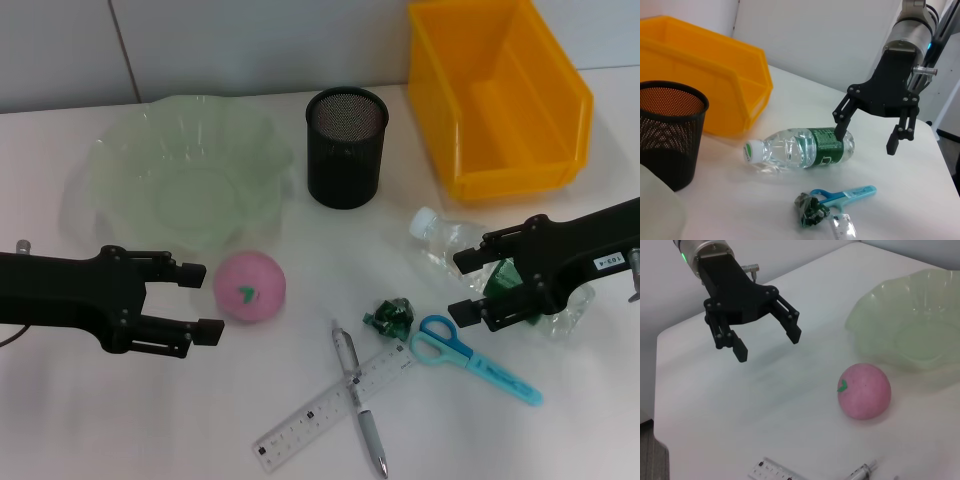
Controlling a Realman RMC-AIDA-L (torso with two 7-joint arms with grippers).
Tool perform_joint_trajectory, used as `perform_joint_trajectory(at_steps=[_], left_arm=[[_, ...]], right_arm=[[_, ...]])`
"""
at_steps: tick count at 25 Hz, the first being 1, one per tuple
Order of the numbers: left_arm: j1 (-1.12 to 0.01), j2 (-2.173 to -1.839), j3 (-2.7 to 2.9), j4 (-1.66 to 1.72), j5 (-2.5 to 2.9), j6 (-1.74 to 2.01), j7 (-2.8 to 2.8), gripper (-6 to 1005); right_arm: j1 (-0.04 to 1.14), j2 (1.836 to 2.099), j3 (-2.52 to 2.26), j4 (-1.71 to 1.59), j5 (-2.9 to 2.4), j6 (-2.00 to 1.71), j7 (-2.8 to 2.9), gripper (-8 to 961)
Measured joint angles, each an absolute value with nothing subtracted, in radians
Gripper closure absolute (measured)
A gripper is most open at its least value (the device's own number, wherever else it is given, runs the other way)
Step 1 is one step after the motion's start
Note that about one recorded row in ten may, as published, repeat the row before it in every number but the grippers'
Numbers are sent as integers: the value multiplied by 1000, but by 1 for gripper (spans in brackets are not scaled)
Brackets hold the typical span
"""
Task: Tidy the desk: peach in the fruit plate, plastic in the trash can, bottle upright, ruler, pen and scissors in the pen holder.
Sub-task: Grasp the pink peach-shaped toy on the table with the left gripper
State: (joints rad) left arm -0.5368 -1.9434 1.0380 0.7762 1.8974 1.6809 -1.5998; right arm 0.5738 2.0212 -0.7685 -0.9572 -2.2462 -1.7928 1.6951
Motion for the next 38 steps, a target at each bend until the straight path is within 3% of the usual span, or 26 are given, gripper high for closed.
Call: perform_joint_trajectory(at_steps=[28, 38], left_arm=[[-542, -1944, 1020, 778, 1898, 1685, -1597, 167], [-587, -1942, 1015, 906, 1980, 1715, -1614, 168]], right_arm=[[580, 2017, -768, -958, -2246, -1798, 1696, 155], [613, 2000, -769, -956, -2306, -1822, 1725, 155]])
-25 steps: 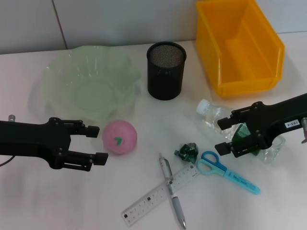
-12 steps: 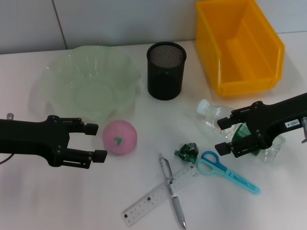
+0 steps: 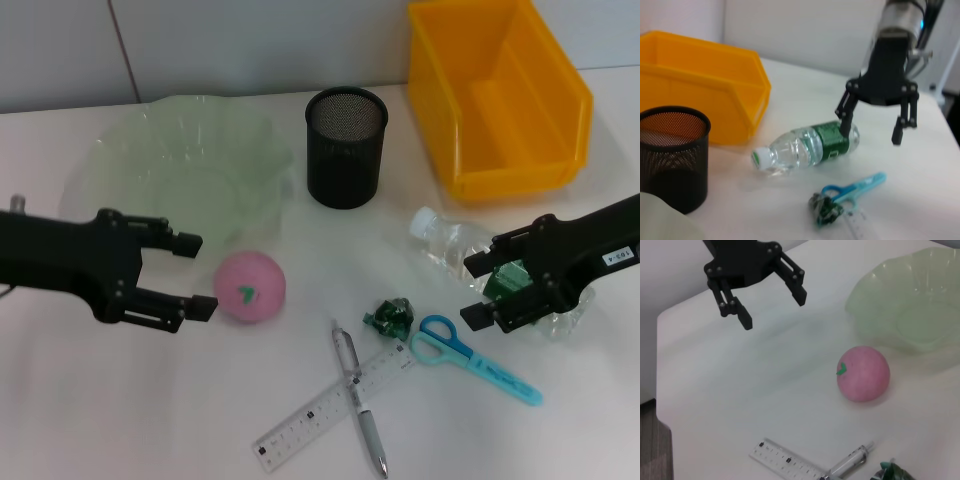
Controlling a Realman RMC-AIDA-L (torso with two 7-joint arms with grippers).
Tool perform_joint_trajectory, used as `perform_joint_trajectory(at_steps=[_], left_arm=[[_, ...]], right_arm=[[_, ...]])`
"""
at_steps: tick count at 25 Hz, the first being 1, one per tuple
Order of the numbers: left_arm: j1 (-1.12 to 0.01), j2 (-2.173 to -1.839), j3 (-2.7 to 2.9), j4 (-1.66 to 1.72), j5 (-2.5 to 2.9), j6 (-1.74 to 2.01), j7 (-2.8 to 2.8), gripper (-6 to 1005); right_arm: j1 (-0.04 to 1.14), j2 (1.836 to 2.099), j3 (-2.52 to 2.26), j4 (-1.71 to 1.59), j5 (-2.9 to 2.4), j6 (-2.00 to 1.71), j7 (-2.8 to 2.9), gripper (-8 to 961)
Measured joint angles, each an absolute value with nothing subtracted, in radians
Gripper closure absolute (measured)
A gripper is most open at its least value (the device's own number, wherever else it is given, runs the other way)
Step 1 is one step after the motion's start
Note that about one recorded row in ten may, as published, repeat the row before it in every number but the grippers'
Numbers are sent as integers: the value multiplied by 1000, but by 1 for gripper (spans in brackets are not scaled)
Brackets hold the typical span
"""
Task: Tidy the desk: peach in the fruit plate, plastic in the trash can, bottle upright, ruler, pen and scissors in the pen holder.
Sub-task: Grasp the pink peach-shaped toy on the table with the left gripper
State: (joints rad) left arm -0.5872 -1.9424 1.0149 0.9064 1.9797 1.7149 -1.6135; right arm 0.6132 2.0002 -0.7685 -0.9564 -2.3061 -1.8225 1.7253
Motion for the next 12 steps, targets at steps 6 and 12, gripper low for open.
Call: perform_joint_trajectory(at_steps=[6, 12], left_arm=[[-636, -1952, 1018, 1031, 2083, 1729, -1603, 168], [-685, -2028, 1043, 1180, 2272, 1723, -1559, 168]], right_arm=[[649, 1990, -770, -953, -2317, -1834, 1726, 155], [666, 1977, -770, -927, -2325, -1830, 1727, 156]])
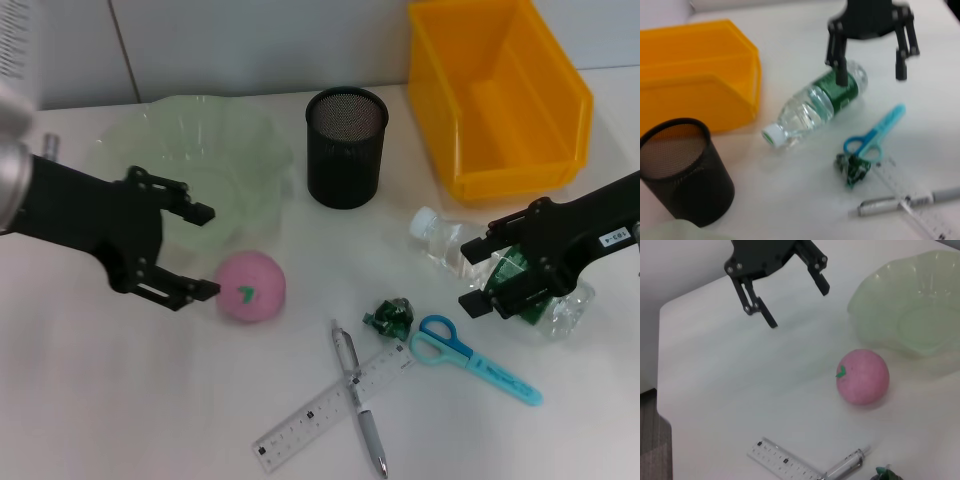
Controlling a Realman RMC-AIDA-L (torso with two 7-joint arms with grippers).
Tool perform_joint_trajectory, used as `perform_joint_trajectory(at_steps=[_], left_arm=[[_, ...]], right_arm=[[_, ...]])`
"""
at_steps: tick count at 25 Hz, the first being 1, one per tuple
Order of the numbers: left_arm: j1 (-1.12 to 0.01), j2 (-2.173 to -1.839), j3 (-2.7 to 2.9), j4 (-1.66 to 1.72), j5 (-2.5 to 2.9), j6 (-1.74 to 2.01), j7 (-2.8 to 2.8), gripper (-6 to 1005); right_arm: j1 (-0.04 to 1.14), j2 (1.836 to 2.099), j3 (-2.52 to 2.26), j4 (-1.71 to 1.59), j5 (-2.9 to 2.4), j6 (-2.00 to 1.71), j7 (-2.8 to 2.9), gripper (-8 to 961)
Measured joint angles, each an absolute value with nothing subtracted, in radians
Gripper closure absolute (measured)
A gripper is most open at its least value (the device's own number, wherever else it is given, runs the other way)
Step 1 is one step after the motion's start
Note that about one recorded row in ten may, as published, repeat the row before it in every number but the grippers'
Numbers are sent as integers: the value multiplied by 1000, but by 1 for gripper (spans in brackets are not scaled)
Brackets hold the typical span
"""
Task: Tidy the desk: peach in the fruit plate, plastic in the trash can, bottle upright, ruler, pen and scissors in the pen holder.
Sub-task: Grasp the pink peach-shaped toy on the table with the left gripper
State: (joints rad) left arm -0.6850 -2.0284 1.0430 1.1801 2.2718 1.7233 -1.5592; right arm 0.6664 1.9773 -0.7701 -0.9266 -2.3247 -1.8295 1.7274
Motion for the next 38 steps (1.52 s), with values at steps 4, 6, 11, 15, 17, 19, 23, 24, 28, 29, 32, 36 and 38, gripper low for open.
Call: perform_joint_trajectory(at_steps=[4, 6, 11, 15, 17, 19, 23, 24, 28, 29, 32, 36, 38], left_arm=[[-717, -2062, 1063, 1190, 2370, 1713, -1542, 168], [-729, -2068, 1118, 1185, 2407, 1682, -1543, 168], [-741, -2067, 1235, 1176, 2428, 1610, -1569, 168], [-759, -2070, 1272, 1164, 2438, 1588, -1576, 169], [-764, -2071, 1281, 1149, 2439, 1572, -1577, 169], [-766, -2071, 1284, 1144, 2439, 1566, -1577, 169], [-762, -2072, 1306, 1134, 2434, 1527, -1574, 169], [-762, -2072, 1306, 1134, 2434, 1527, -1574, 169], [-773, -2075, 1341, 1109, 2432, 1500, -1579, 169], [-776, -2075, 1344, 1105, 2432, 1497, -1580, 169], [-794, -2076, 1358, 1072, 2433, 1478, -1582, 169], [-812, -2075, 1380, 1031, 2442, 1429, -1582, 169], [-817, -2076, 1386, 1025, 2447, 1415, -1582, 170]], right_arm=[[669, 1975, -770, -913, -2325, -1828, 1731, 156], [670, 1974, -770, -911, -2325, -1827, 1736, 156], [670, 1973, -769, -907, -2326, -1822, 1737, 156], [678, 1969, -770, -902, -2327, -1818, 1735, 156], [683, 1967, -770, -900, -2329, -1819, 1735, 156], [684, 1966, -770, -899, -2332, -1820, 1735, 156], [688, 1965, -770, -898, -2348, -1821, 1736, 155], [689, 1965, -770, -898, -2351, -1822, 1737, 155], [694, 1963, -770, -898, -2352, -1826, 1739, 155], [695, 1963, -770, -898, -2352, -1826, 1740, 155], [698, 1963, -778, -895, -2353, -1827, 1743, 155], [703, 1963, -797, -892, -2353, -1827, 1750, 155], [710, 1963, -804, -883, -2354, -1823, 1753, 155]])
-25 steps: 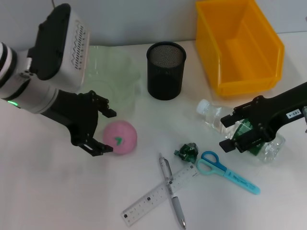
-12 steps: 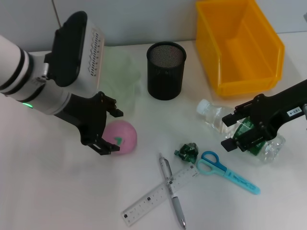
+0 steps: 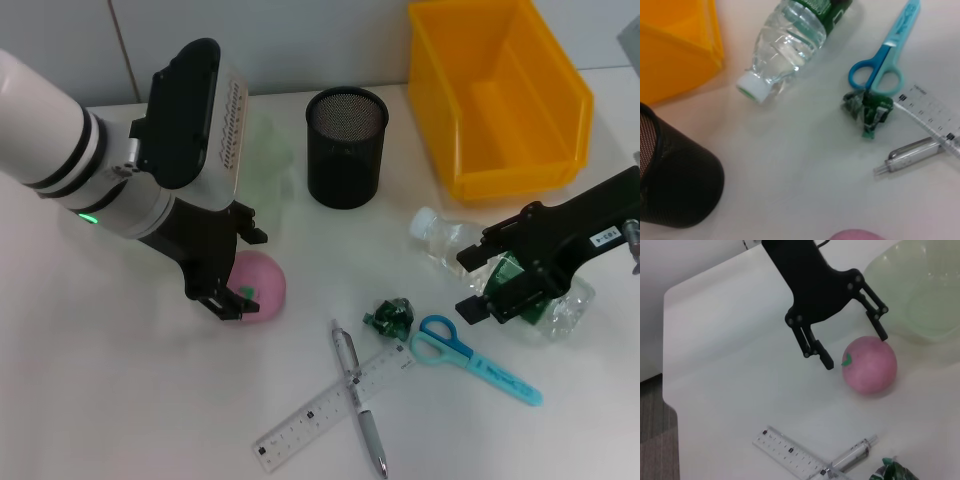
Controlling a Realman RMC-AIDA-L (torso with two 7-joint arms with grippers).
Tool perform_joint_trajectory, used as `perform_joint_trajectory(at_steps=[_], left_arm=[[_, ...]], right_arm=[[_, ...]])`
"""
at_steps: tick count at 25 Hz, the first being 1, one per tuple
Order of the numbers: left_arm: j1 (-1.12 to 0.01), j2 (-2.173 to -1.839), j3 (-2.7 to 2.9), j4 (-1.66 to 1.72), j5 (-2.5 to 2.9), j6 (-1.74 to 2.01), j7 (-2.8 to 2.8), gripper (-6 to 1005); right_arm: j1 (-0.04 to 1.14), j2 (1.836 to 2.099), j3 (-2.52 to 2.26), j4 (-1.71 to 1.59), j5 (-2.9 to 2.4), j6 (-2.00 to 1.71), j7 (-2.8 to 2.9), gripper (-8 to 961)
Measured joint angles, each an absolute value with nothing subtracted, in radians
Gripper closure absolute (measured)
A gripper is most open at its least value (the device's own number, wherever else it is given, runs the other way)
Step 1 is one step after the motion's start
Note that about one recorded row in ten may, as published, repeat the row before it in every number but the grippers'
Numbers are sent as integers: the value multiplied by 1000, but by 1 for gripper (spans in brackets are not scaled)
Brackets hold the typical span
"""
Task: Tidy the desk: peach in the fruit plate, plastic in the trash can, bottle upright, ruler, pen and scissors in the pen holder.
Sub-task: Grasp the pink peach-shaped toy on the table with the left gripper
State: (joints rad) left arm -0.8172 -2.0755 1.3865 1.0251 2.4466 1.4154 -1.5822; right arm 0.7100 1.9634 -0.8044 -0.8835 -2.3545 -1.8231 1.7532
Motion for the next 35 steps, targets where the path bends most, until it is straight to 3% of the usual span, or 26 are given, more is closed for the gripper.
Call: perform_joint_trajectory(at_steps=[35], left_arm=[[-873, -2078, 1480, 910, 2462, 1300, -1620, 171]], right_arm=[[725, 1954, -805, -857, -2365, -1816, 1753, 156]])
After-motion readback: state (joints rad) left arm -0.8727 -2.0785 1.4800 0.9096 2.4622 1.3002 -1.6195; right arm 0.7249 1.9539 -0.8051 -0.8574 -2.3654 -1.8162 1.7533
